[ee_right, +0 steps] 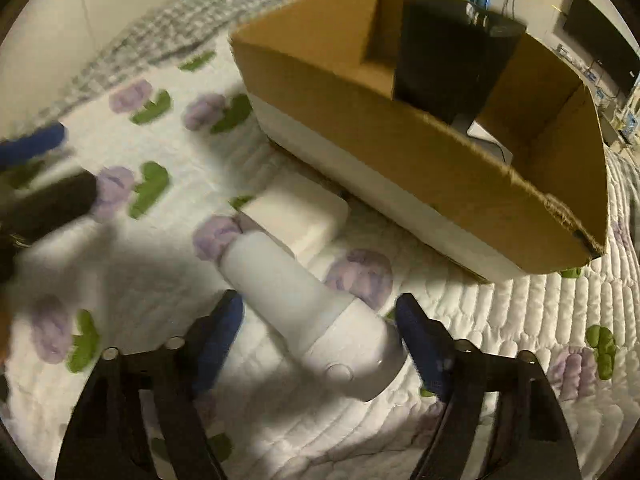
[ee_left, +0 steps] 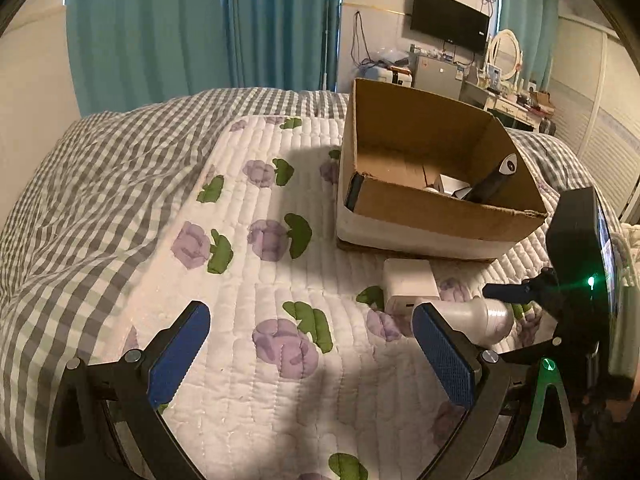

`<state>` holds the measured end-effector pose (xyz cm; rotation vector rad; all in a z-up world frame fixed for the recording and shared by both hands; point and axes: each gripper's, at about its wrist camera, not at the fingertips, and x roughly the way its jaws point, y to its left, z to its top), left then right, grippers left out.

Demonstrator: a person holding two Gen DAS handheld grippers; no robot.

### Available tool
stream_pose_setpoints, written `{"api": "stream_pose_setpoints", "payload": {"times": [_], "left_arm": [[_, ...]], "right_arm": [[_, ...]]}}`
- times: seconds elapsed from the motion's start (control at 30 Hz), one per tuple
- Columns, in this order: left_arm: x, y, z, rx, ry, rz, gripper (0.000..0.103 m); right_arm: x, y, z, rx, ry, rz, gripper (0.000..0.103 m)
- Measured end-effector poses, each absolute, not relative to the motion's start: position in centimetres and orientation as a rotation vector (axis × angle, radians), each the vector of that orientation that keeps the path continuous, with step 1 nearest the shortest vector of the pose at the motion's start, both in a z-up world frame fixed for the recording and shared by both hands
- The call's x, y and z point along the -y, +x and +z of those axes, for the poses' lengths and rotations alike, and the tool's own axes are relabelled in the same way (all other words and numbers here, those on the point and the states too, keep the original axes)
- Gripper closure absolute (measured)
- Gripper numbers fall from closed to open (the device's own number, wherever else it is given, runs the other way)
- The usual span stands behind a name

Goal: Organize rigid objects
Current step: 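Grasp the white cylindrical device with the right tool while the left grasps the white square block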

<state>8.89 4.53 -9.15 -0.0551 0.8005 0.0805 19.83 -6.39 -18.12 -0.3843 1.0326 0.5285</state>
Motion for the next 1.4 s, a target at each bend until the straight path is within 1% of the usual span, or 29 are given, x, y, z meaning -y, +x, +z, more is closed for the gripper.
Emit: {"api": "stream_pose_setpoints", "payload": {"times": [0.03,0.1,0.13,0.17,0.2,0.33,0.47,0.57,0.7,0.8,1.0,1.1,1.13,1.17,1.2,1.23,1.4], "left_arm": [[-4.4,8.9,-9.1,-0.801,-0.051,0.083,0.0],[-4.2,8.9,-9.0,-0.799,-0.036,0.093,0.0],[-4.0,8.8,-8.8,-0.793,-0.029,0.098,0.0],[-3.8,8.7,-8.6,-0.79,-0.024,0.095,0.0],[-3.6,8.6,-8.4,-0.789,-0.019,0.09,0.0],[-2.7,8.5,-7.6,-0.783,-0.008,0.08,0.0],[-1.4,9.3,-7.9,-0.811,0.001,0.076,0.0],[-0.3,10.5,-9.1,-0.846,-0.012,0.076,0.0],[1.0,12.8,-11.4,-0.942,-0.062,0.045,0.0],[1.8,14.3,-12.5,-0.96,-0.047,0.065,0.002],[2.3,16.9,-15.0,-1.018,-0.063,0.029,0.02],[2.7,17.7,-16.1,-1.027,-0.054,0.0,0.025],[2.9,17.9,-16.3,-1.028,-0.049,-0.006,0.031],[3.0,18.2,-16.7,-1.033,-0.05,-0.018,0.035],[3.0,18.3,-16.8,-1.031,-0.054,-0.027,0.042],[3.1,18.3,-16.9,-1.025,-0.055,-0.036,0.051],[3.0,17.3,-16.4,-1.009,-0.06,-0.045,0.052]], "right_arm": [[6.4,19.6,-18.1,-1.019,-0.392,0.527,0.029],[6.3,18.9,-17.7,-0.988,-0.404,0.519,0.038],[6.4,18.4,-17.3,-0.964,-0.407,0.508,0.041],[6.7,17.9,-17.0,-0.946,-0.406,0.494,0.046],[6.9,17.5,-16.7,-0.928,-0.401,0.481,0.057],[9.0,16.8,-15.0,-0.9,-0.31,0.445,0.057],[11.3,16.5,-13.5,-0.889,-0.187,0.401,0.057],[13.3,16.7,-13.4,-0.935,-0.105,0.337,0.057],[15.2,17.4,-13.2,-0.957,-0.047,0.249,0.057],[15.8,18.1,-13.4,-0.979,-0.024,0.227,0.057],[16.0,18.9,-14.6,-1.015,-0.012,0.222,0.057],[15.7,19.2,-14.8,-1.013,-0.017,0.222,0.057],[15.6,19.3,-14.9,-1.013,-0.021,0.224,0.057],[15.2,19.5,-15.1,-1.015,-0.026,0.224,0.057],[14.9,19.6,-15.2,-1.016,-0.029,0.223,0.057],[14.7,19.7,-15.4,-1.018,-0.033,0.221,0.057],[14.4,20.0,-15.8,-1.028,-0.052,0.215,0.057]]}}
